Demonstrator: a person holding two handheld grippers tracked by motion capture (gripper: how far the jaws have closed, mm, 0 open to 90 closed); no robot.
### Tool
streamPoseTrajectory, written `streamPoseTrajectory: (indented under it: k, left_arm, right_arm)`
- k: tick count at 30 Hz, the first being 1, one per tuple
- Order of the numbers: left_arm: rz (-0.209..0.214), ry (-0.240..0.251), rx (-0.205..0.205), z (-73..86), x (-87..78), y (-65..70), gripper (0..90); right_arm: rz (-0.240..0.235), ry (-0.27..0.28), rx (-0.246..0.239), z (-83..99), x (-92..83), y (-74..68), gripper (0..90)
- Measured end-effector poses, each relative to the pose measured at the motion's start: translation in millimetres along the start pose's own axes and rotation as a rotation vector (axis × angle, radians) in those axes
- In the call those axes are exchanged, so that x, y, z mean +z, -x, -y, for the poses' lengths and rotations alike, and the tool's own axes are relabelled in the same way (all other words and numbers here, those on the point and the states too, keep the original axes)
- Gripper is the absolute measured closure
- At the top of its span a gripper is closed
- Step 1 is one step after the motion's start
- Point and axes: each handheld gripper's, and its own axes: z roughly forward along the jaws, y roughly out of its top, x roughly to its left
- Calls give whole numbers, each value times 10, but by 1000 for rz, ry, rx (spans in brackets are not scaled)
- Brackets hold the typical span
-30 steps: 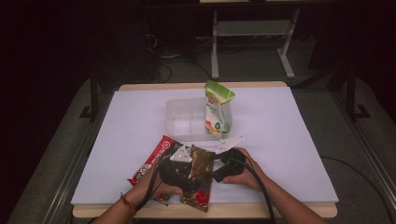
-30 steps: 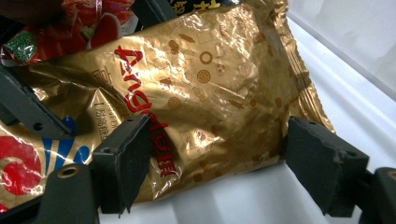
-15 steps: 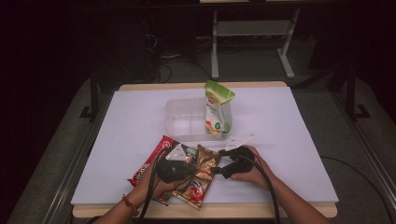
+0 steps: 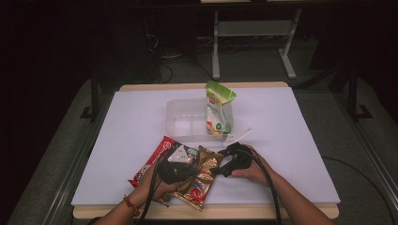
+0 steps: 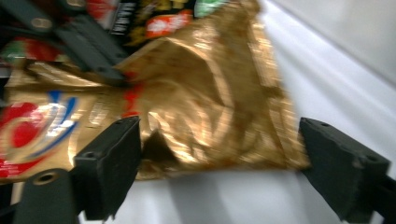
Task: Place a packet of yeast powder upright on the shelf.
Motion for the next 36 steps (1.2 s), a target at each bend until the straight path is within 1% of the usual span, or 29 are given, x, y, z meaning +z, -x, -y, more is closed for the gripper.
streamPoseTrajectory:
  k: [1,2,3,4,5,6,8,9,12,17,20,22,26,28,31,33,34,35,36]
  left_arm:
    - [0,-1,2,1,2,0,891]
    - [-1,-3,2,2,4,2,891]
    - [-3,-7,8,5,9,6,890]
    - [-5,-7,10,7,11,8,888]
    - [-6,-10,13,9,13,9,887]
    - [-7,-8,13,9,14,13,887]
    - [-7,-12,16,9,17,15,887]
    - [-8,-13,18,9,17,17,885]
    - [-10,-13,20,12,16,20,882]
    - [-13,-9,26,16,11,33,878]
    - [-14,-8,28,16,8,42,868]
    - [-13,-8,37,13,-1,49,859]
    - [-11,15,43,10,-44,71,840]
    - [-8,34,43,2,-86,82,826]
    - [-4,73,32,-4,-155,89,786]
    - [1,97,24,-5,-215,89,731]
    - [-1,113,23,-5,-251,89,679]
    - [-2,129,26,-3,-301,94,671]
    - [0,146,38,-1,-346,99,656]
  right_arm:
    - [6,-5,-12,-9,17,-14,140]
    - [7,-6,-8,-17,24,-24,152]
    - [-1,-1,2,-19,26,-26,185]
    - [-20,9,16,-17,28,-17,224]
    - [-28,14,21,-16,27,-10,265]
    - [-50,17,31,-14,25,-9,308]
    - [-56,22,34,-14,24,-9,345]
    - [-57,30,39,-13,17,-7,371]
    - [-74,60,79,1,-10,38,454]
    - [-80,103,88,8,-63,53,565]
    - [-65,112,58,-10,-102,23,626]
    - [-54,119,37,-25,-136,-6,657]
    - [-43,135,19,-45,-201,-62,697]
    - [-28,150,-4,-72,-254,-118,718]
    - [-13,173,-17,-103,-326,-184,742]
    - [-8,190,-30,-120,-379,-230,761]
    - [-6,197,-37,-130,-402,-251,768]
    - [0,205,-38,-139,-425,-275,779]
    - [6,215,-42,-150,-456,-304,789]
